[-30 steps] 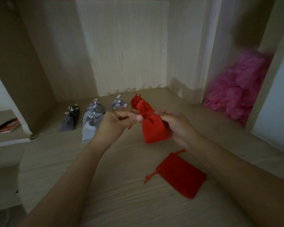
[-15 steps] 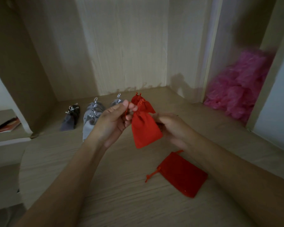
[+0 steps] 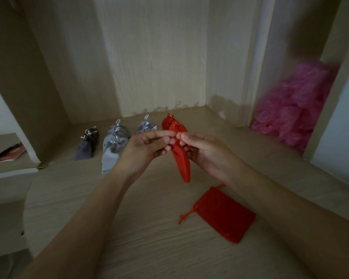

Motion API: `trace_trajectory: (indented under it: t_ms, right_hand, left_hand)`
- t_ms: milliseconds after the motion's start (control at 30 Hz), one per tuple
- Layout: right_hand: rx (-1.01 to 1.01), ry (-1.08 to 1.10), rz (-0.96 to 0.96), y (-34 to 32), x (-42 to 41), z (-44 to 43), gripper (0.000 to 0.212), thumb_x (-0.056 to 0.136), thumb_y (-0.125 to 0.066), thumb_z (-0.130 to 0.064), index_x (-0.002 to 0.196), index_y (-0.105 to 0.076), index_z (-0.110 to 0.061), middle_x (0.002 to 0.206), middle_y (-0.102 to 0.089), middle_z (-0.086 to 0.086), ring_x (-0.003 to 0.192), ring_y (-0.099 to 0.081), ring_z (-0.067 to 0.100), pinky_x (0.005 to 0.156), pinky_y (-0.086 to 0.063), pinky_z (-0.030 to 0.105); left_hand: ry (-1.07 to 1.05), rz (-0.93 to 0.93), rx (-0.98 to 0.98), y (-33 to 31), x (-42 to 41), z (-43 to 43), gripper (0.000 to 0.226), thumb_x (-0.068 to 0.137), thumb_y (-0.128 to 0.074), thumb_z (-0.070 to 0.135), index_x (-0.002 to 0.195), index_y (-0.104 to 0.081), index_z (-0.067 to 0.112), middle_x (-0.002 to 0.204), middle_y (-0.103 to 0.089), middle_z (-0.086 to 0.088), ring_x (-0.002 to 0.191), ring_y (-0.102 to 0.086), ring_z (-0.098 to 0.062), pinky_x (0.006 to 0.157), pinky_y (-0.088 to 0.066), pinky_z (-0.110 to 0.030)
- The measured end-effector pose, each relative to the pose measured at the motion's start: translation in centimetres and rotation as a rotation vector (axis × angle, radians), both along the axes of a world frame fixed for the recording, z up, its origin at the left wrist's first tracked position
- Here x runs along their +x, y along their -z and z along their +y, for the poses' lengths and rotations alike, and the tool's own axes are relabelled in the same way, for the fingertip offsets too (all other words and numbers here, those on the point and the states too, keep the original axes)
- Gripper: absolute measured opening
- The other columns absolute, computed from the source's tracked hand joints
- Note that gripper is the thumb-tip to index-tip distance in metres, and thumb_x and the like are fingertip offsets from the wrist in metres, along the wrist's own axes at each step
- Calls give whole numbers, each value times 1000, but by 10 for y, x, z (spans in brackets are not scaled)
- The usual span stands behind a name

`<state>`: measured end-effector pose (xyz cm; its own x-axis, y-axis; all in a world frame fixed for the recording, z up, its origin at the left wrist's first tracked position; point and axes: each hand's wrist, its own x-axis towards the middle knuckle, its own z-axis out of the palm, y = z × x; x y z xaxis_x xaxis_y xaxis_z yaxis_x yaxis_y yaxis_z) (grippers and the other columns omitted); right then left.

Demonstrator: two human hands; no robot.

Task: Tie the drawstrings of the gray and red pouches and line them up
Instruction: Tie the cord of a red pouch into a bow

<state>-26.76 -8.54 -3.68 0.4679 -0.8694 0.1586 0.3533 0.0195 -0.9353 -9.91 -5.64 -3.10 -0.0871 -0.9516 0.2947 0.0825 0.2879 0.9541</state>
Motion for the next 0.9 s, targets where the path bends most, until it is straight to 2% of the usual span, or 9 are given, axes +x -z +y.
trace_trajectory:
  t_ms: [200, 400, 567, 667, 733, 833, 900]
  right_hand:
    - [-36, 3, 11, -2, 0, 4, 13, 88, -57, -11, 88, -70, -10, 72, -64, -6, 66, -55, 4, 70, -47, 14]
    - [-114, 89, 59, 0, 0, 3, 12, 89, -58, -10, 89, -70, -9, 72, -63, -6, 67, -55, 3, 67, -46, 13]
    - [-176, 87, 91, 0, 2, 5, 12, 90, -57, -8, 88, -69, -10, 73, -63, -7, 69, -54, 3, 68, -44, 14]
    - [-175, 74, 92, 0, 1, 5, 12, 90, -57, -8, 87, -69, -11, 75, -64, -5, 70, -55, 4, 70, -44, 16]
    - [-179, 86, 100, 1, 1, 5, 12, 90, -58, -8, 87, -69, -11, 75, -64, -5, 70, -55, 5, 70, -44, 16]
    - [-187, 117, 112, 0, 1, 4, 10, 89, -59, -8, 92, -69, -6, 75, -63, -3, 69, -55, 5, 69, -45, 16]
    - [-221, 127, 128, 0, 1, 5, 10, 89, -59, -7, 92, -69, -5, 76, -63, 0, 69, -56, 6, 68, -45, 16]
  left_hand:
    - [-120, -123, -62, 0, 1, 0, 24, 86, -57, -3, 102, -68, 11, 78, -73, 5, 66, -62, -3, 66, -49, -14]
    - [-224, -198, -111, 1, -2, -1, 31, 79, -64, -8, 105, -65, 9, 69, -73, 5, 63, -66, -4, 63, -52, -14]
    - [-290, -254, -150, 1, 3, -3, 14, 76, -69, 0, 86, -70, 10, 61, -70, 4, 57, -63, -3, 58, -49, -14]
    - [-342, -368, -198, 1, 5, -4, 11, 75, -71, 5, 77, -69, 15, 55, -66, 13, 51, -58, 1, 54, -45, -10]
    - [-382, -435, -221, 2, 7, -6, 11, 74, -73, 12, 70, -66, 20, 54, -64, 12, 51, -55, 2, 54, -43, -9]
    - [-401, -564, -291, 7, 12, -11, 13, 73, -73, 26, 66, -62, 25, 66, -61, 6, 59, -52, 0, 58, -40, -10]
    - [-375, -564, -314, 8, 11, -12, 14, 74, -70, 30, 65, -61, 26, 77, -60, 3, 69, -52, 0, 64, -39, -9]
